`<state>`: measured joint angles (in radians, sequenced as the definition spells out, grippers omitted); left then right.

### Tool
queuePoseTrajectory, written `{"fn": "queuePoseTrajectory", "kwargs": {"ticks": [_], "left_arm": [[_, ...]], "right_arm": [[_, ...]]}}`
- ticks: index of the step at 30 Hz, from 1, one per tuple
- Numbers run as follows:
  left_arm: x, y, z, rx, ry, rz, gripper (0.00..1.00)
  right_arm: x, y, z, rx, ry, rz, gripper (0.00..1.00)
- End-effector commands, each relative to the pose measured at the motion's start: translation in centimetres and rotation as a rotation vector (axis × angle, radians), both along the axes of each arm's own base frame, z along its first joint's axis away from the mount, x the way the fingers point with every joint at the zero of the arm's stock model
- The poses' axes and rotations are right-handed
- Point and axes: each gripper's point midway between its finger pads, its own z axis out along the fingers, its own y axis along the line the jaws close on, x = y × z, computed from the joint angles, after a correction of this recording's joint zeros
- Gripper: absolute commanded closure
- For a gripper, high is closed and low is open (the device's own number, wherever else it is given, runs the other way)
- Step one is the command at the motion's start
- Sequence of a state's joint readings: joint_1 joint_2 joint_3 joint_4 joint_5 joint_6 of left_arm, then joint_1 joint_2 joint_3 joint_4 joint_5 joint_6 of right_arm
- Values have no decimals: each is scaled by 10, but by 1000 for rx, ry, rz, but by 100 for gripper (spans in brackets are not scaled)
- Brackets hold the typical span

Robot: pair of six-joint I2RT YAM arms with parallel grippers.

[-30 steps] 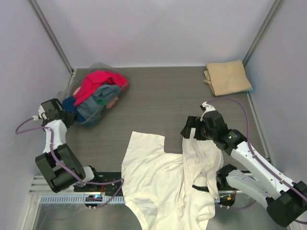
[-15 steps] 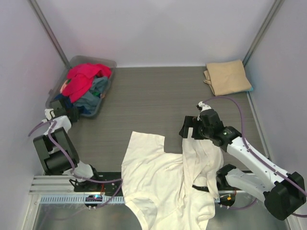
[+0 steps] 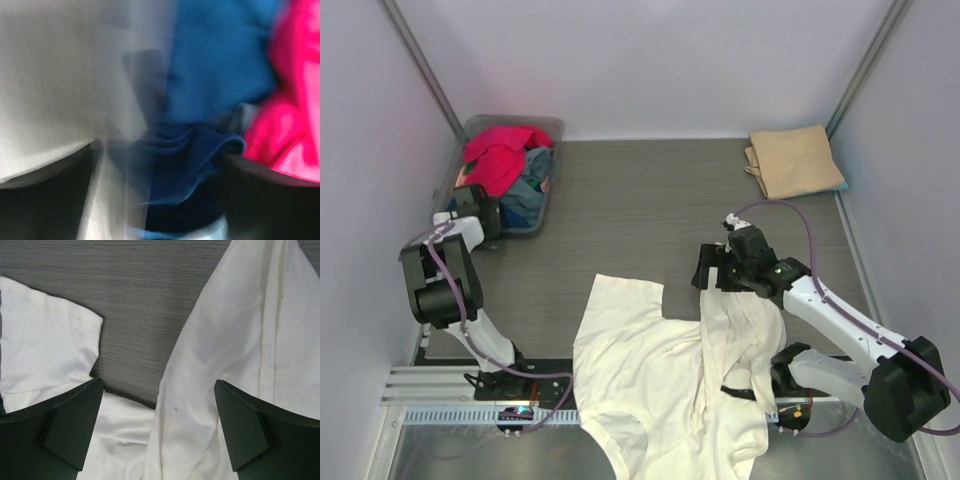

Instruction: Fold and stack the t-shirts

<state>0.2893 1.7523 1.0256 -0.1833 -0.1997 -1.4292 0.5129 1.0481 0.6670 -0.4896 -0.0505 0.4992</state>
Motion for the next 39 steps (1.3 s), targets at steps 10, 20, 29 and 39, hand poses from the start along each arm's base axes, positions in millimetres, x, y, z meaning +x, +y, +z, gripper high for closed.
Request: {"fn": "queuePoseTrajectory", "kwargs": {"ticks": [10, 20, 29, 39], "left_arm": [[-52, -33, 159, 348, -188, -336, 0], [-107, -106, 152, 415, -162, -714, 5], [-141, -229, 71, 380, -29, -1154, 13], [-164, -294, -22, 284, 136, -1405, 15]], "right_arm": [[36, -16, 9, -121, -59, -117, 0], [76, -45, 25, -194, -94, -248, 0], [132, -54, -3, -250, 22, -257, 5], [146, -42, -43, -269, 119, -191, 29]]}}
